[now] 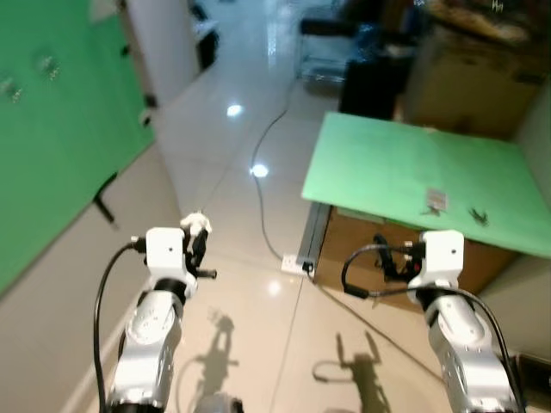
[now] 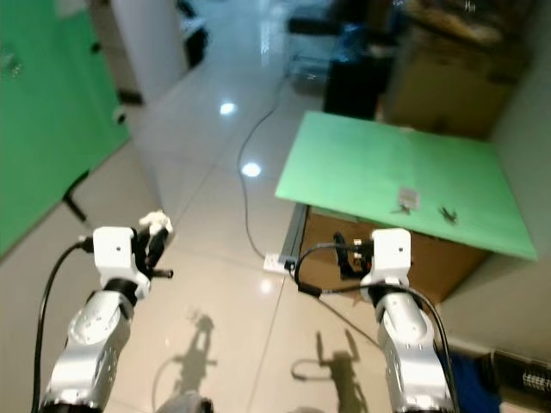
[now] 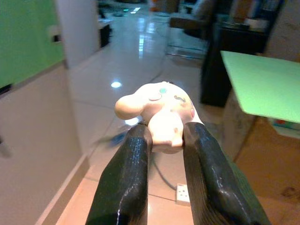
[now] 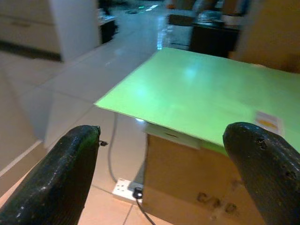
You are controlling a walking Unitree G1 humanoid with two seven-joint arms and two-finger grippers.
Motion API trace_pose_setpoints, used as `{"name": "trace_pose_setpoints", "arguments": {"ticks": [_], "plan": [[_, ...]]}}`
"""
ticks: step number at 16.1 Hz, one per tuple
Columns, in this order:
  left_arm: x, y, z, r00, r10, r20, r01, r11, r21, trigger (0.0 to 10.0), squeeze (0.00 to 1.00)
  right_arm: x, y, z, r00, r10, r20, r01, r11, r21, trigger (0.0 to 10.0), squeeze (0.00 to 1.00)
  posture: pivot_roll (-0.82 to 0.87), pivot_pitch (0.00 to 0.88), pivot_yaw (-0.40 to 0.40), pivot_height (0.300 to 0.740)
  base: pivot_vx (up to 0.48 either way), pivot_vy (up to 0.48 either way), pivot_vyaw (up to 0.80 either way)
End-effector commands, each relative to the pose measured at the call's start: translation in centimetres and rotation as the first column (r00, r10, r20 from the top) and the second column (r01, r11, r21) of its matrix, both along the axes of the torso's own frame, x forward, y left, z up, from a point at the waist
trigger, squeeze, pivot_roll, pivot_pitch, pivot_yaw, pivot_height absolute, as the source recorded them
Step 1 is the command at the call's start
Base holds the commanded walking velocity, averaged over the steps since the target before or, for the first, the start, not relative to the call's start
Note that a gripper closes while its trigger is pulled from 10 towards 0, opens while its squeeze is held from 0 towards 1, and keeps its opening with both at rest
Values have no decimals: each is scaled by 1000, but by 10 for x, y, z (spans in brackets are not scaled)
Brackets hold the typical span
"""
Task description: Hang keys on a hook
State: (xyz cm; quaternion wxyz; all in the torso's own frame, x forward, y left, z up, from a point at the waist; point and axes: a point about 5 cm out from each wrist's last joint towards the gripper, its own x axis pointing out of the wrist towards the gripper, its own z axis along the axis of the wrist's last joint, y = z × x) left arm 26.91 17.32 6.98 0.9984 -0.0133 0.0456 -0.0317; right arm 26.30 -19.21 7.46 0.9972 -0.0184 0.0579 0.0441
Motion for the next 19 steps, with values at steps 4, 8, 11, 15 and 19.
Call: {"name": "trace_pose_setpoints", "arguments": {"ticks": [4, 8, 11, 15, 19], "plan": [[-3, 10, 3, 999, 32, 18, -32, 999, -6, 10000, 0, 3, 7, -5, 999, 41, -25, -40, 999, 22, 10000, 0, -27, 0, 1, 740, 0, -94, 403], [2, 3, -4, 999, 22, -40, -24, 998, -55, 10000, 0, 5, 10, -10, 998, 50, -45, -47, 997, 57, 10000, 0, -20, 0, -1, 740, 0, 0, 202], [-8, 4, -7, 999, -12, -51, 10, 999, -43, 10000, 0, 3, 7, -8, 1000, 1, -20, 1, 996, 94, 10000, 0, -13, 0, -6, 740, 0, 0, 133], [-10, 4, -2, 999, -41, -25, 39, 998, -54, 10000, 0, -8, 12, -12, 1000, 7, -19, -5, 995, 101, 10000, 0, 0, 0, -7, 740, 0, 0, 100], [-4, 2, 0, 1000, -17, -24, 15, 998, -61, 10000, 0, 8, 13, -3, 999, 32, 2, -32, 994, 106, 10000, 0, 7, 0, -9, 740, 0, 360, 0]]}}
